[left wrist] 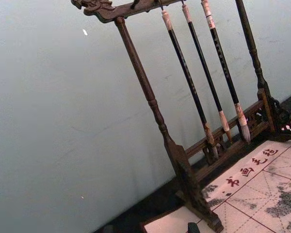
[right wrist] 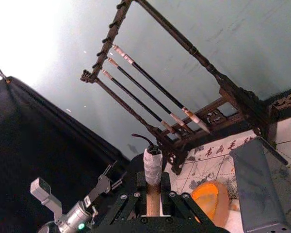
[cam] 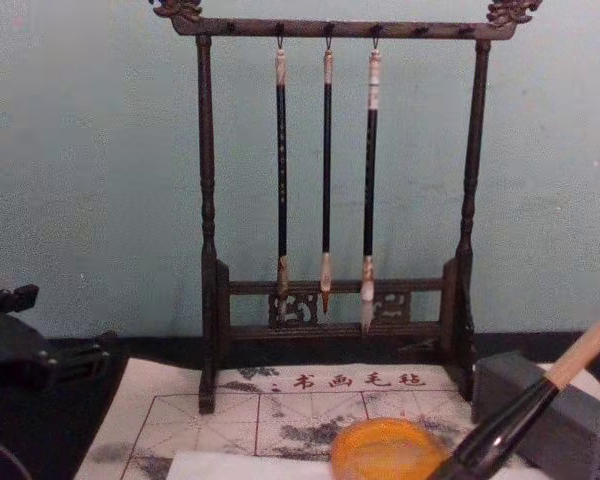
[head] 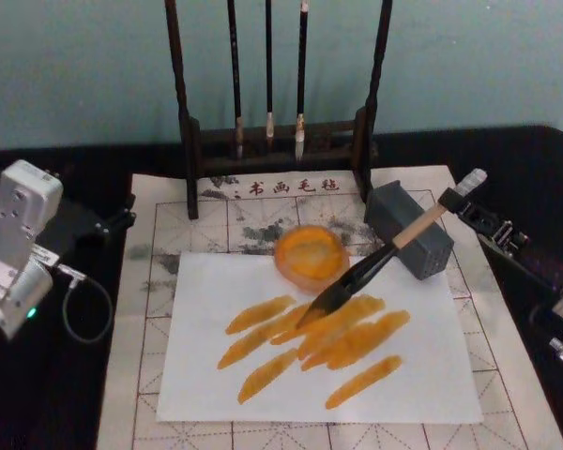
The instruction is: Pick up the brush from the inkstone, write on the paper, then place the brush back to its original position.
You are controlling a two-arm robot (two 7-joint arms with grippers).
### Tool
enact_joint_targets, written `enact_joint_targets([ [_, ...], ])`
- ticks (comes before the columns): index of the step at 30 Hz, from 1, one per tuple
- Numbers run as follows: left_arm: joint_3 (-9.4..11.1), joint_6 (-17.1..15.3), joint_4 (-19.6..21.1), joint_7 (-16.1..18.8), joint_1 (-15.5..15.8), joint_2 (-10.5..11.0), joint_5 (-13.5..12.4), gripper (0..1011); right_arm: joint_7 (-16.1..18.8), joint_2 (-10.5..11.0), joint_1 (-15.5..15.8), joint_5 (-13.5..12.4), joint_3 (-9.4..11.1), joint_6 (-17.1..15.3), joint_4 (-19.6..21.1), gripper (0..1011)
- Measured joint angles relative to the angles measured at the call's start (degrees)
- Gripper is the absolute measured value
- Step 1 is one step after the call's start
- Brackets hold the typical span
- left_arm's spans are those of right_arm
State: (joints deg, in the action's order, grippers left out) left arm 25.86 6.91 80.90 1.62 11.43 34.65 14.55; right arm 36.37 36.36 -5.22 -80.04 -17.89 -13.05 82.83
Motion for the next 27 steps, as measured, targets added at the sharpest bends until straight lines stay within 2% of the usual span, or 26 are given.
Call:
enact_joint_targets([
  [11, 0.0, 0.0, 0.0, 0.0, 0.0, 0.0, 0.0, 1001, 1.3, 1.5, -0.5, -0.3, -1.9, -0.1, 0.2, 183],
  [27, 0.0, 0.0, 0.0, 0.0, 0.0, 0.0, 0.0, 1001, 4.1, 4.6, -1.5, 0.0, -6.2, -1.1, 1.1, 183],
])
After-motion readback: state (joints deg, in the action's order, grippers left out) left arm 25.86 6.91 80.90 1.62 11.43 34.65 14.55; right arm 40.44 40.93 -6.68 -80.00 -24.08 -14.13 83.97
